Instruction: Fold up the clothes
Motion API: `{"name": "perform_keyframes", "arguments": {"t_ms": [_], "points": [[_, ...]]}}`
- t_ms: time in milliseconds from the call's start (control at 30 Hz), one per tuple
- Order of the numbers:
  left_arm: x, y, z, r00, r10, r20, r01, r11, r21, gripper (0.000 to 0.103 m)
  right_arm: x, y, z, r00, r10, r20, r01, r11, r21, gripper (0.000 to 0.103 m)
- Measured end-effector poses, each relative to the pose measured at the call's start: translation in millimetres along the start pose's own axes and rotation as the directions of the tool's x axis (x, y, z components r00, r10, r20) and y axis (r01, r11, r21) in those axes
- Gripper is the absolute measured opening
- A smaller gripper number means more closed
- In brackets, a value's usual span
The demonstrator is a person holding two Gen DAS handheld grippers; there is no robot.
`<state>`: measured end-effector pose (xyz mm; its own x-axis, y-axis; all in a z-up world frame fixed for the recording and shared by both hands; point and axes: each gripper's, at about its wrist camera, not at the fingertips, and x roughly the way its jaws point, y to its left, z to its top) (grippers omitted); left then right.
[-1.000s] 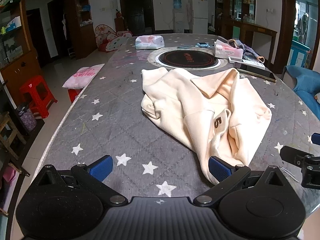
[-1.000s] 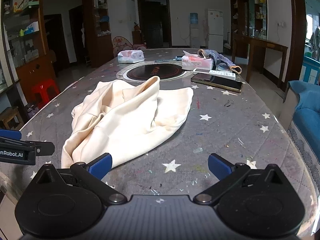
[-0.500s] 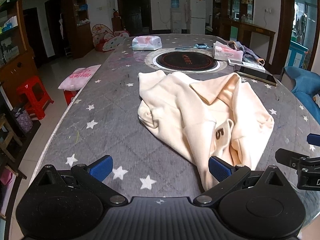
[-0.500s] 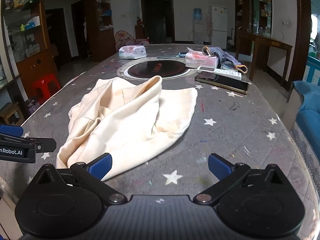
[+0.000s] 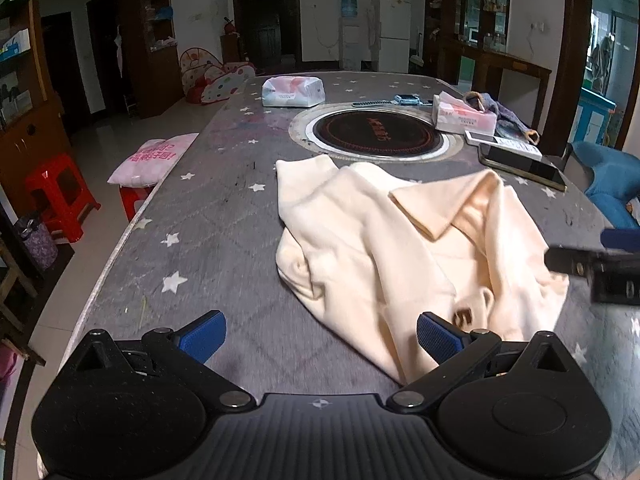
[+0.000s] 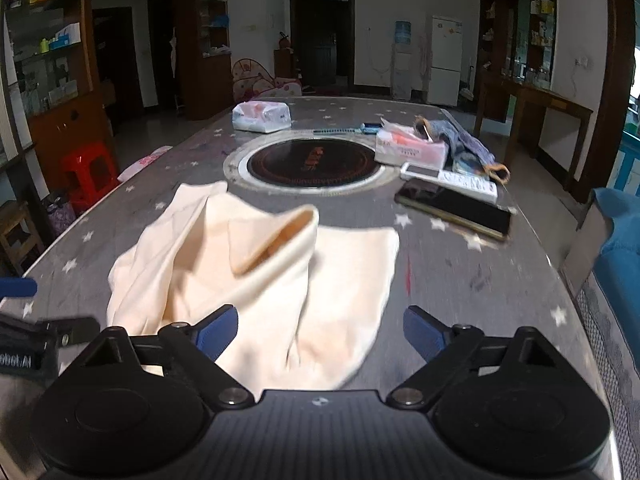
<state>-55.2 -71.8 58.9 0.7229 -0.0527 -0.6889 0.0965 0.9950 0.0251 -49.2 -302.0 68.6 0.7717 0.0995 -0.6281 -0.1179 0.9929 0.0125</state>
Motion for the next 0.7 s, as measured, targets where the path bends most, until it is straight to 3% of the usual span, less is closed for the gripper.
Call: {"name": "perform_keyframes", "arguments": {"t_ms": [133, 233, 400, 533, 700], "points": [[8, 6, 8, 1.000, -0.004, -0.005, 0.004, 1.000, -0.020, 0.103, 22, -2, 21, 1.000, 0.005, -0.006, -0.005, 1.000, -0.003, 0.077], [13, 8, 15, 1.000, -0.004, -0.002, 0.004, 1.000, -0.022, 0.103, 45, -5, 36, 0.999, 0.022, -0.030, -0.022, 1.000, 0.004, 0.061], [24, 7, 31, 1.000, 0.009, 0.006, -0.008, 1.000, -0.017, 0.103, 79, -6, 48, 0.997, 0.024, -0.072, -0.025, 1.000, -0.016, 0.056], [35, 3, 50, 1.000, 0.008, 0.014, -0.007, 1.000, -0.028, 0.103, 100, -8, 52, 0.993, 0.046, -0.106, -0.049, 0.998, -0.027, 0.043], [54, -10, 76, 0.999, 0.006, 0.033, -0.005, 1.000, -0.009, 0.103, 107, -15, 51, 0.991, 0.070, -0.114, -0.072, 0.997, -0.019, 0.012]]}}
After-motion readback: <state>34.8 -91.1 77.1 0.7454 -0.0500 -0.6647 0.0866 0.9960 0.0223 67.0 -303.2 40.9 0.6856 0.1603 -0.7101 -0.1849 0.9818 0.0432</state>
